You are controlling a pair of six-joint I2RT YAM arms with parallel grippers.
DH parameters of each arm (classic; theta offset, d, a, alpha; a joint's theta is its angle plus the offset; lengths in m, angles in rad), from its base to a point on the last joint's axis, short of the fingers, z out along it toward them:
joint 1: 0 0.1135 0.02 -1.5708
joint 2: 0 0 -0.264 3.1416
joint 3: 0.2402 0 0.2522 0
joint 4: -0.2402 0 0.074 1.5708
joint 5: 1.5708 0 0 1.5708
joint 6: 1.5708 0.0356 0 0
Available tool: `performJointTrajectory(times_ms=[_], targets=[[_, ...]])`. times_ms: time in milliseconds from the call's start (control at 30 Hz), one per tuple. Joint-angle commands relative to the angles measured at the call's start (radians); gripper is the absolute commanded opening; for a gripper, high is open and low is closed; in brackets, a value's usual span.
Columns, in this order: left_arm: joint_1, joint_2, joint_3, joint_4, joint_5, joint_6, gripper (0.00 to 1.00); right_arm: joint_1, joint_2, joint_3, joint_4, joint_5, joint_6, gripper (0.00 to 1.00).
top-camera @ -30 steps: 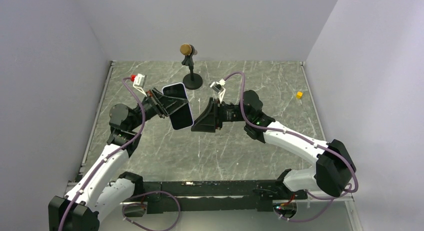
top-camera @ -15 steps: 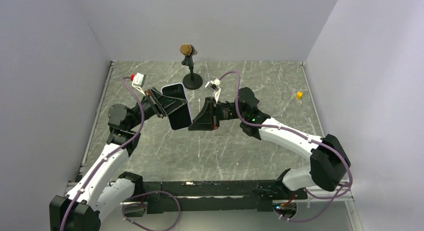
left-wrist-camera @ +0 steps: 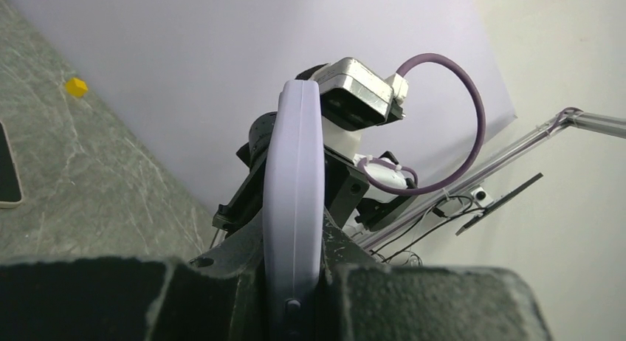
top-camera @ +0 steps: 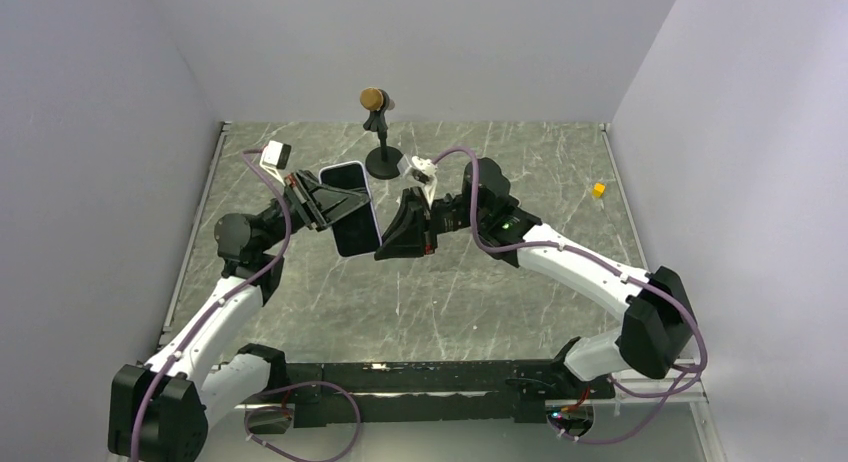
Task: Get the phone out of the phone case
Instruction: Remove the phone case from the phone.
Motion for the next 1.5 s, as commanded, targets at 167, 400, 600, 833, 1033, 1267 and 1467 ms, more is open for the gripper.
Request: performJointTrajectory(times_ms=[167,400,600,833,1033,1267,1467], targets=[[-0.064,0.003,0.024,0.417,0.036,-0.396,0.00,-0.020,0.112,-0.016,-0.043,0.259,-0.164,0.00],[-0.064,-0.057,0.052,0.143,0.064,-0.171,0.00,-0.023,0.047,-0.014,-0.126,0.362,-0.031,0.18],[-0.063,-0.181,0.077,-0.318,-0.096,0.272,0.00,-0.032,-0.095,-0.097,-0.271,0.389,0.222,0.76],[-0.059,-0.179,0.054,-0.303,-0.145,0.330,0.00,-0.032,-0.243,-0.196,-0.110,0.316,0.492,0.68],[-0.059,-0.201,0.052,-0.341,-0.155,0.347,0.00,-0.027,-0.220,-0.171,0.043,0.279,0.599,0.49],[-0.059,-0.201,0.067,-0.372,-0.143,0.369,0.00,-0.016,-0.174,-0.104,0.024,0.283,0.586,0.30],[-0.059,-0.203,0.077,-0.413,-0.141,0.400,0.00,0.004,-0.189,-0.053,-0.112,0.348,0.475,0.31]])
